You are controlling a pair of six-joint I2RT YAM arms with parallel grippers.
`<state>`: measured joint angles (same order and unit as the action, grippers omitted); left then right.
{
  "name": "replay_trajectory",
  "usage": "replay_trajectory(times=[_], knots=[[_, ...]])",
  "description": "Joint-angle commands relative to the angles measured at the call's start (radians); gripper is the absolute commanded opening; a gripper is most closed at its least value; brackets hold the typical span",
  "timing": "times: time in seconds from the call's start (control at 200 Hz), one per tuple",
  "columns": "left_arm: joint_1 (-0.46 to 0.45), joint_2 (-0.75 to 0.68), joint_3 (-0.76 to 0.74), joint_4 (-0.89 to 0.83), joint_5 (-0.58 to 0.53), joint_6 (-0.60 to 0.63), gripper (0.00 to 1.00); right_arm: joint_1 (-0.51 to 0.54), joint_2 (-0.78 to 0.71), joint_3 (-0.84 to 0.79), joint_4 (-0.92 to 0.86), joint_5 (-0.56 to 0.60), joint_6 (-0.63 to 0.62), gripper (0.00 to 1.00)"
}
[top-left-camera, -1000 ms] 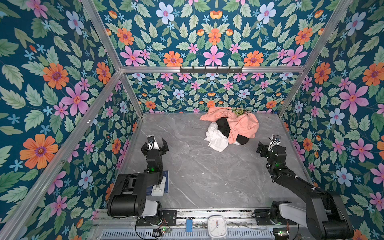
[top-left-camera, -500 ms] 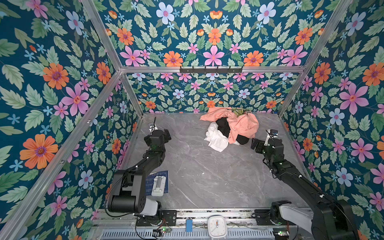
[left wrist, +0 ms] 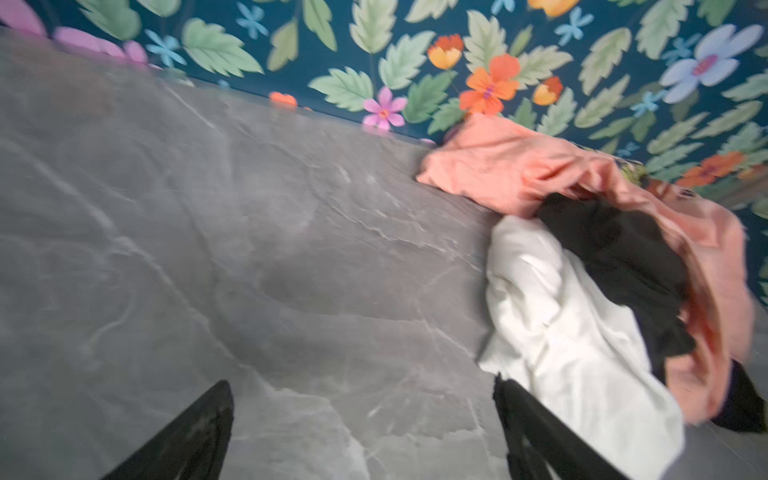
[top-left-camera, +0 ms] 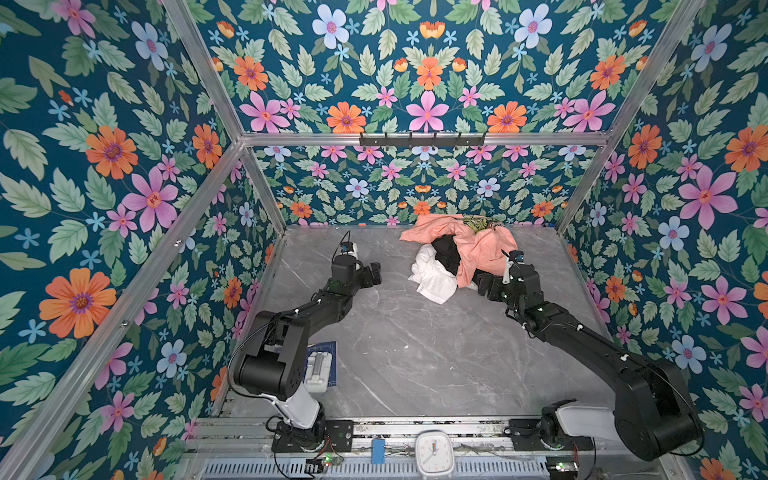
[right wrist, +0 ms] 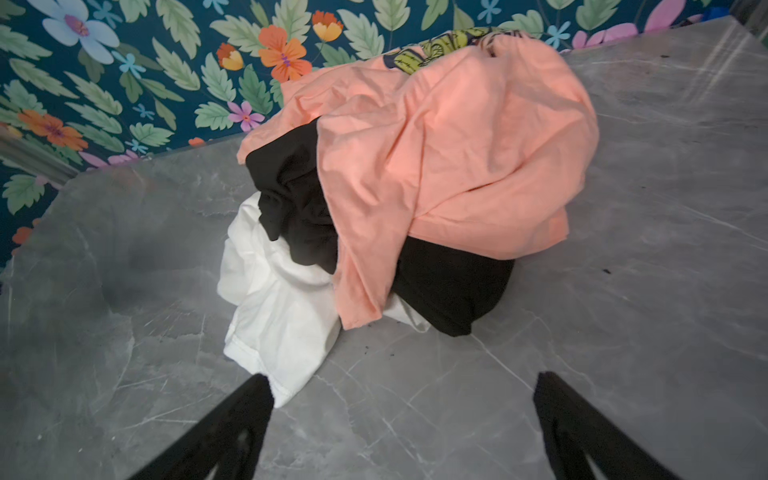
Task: Pick out a specific cloth from the pile
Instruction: 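Move both grippers forward toward the white t-shirt in the pile, then close the left gripper on the white t-shirt while the right gripper holds near the pile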
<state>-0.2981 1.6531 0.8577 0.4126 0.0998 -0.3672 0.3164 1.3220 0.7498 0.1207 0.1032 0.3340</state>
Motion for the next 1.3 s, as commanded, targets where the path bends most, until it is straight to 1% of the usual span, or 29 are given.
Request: replay_trajectory(times=[0.0,0.085,0.175,0.19,0.225,0.245,0.285,0.39,0.595,0.67,0.73,0.865,0.98,1.105,1.195,1.295], knots=[[-0.012,0.033,0.029,0.039,0.151,-0.042,0.99,0.013,0.042,0.020,0.031,-0.064,-0.031,0.99],[-0.017,0.064,0.056,0.047,0.199,-0.048,0.98,0.015,0.077,0.036,0.038,-0.119,-0.027,0.99],[-0.022,0.104,0.083,0.057,0.238,-0.050,0.97,0.014,0.102,0.053,0.032,-0.142,-0.041,0.99],[-0.023,0.110,0.089,0.057,0.250,-0.050,0.96,0.014,0.105,0.056,0.033,-0.148,-0.046,0.99],[-0.023,0.132,0.108,0.056,0.282,-0.046,0.85,0.015,0.111,0.061,0.033,-0.157,-0.066,0.99],[-0.023,0.145,0.121,0.050,0.298,-0.044,0.81,0.014,0.114,0.064,0.033,-0.159,-0.077,0.99],[-0.023,0.170,0.146,0.031,0.329,-0.045,0.77,0.014,0.120,0.070,0.029,-0.160,-0.094,0.99],[-0.027,0.226,0.216,0.002,0.383,-0.055,0.76,0.014,0.129,0.087,0.012,-0.158,-0.104,0.99],[-0.054,0.298,0.288,-0.004,0.444,-0.050,0.77,0.014,0.163,0.090,0.020,-0.166,-0.102,0.99],[-0.062,0.332,0.326,-0.036,0.464,-0.039,0.72,0.014,0.169,0.096,0.014,-0.171,-0.102,0.99],[-0.064,0.357,0.350,-0.050,0.489,-0.036,0.64,0.014,0.172,0.098,0.016,-0.171,-0.102,0.99],[-0.064,0.414,0.422,-0.113,0.502,-0.033,0.60,0.015,0.180,0.105,0.015,-0.178,-0.102,0.99],[-0.064,0.454,0.466,-0.118,0.526,-0.043,0.58,0.013,0.187,0.112,0.010,-0.186,-0.095,0.99],[-0.064,0.499,0.518,-0.129,0.553,-0.055,0.47,0.014,0.189,0.118,0.008,-0.192,-0.089,0.99],[-0.064,0.530,0.547,-0.136,0.573,-0.064,0.43,0.015,0.190,0.122,0.007,-0.195,-0.088,0.99],[-0.065,0.562,0.571,-0.138,0.584,-0.077,0.42,0.014,0.192,0.122,0.007,-0.196,-0.083,0.99]])
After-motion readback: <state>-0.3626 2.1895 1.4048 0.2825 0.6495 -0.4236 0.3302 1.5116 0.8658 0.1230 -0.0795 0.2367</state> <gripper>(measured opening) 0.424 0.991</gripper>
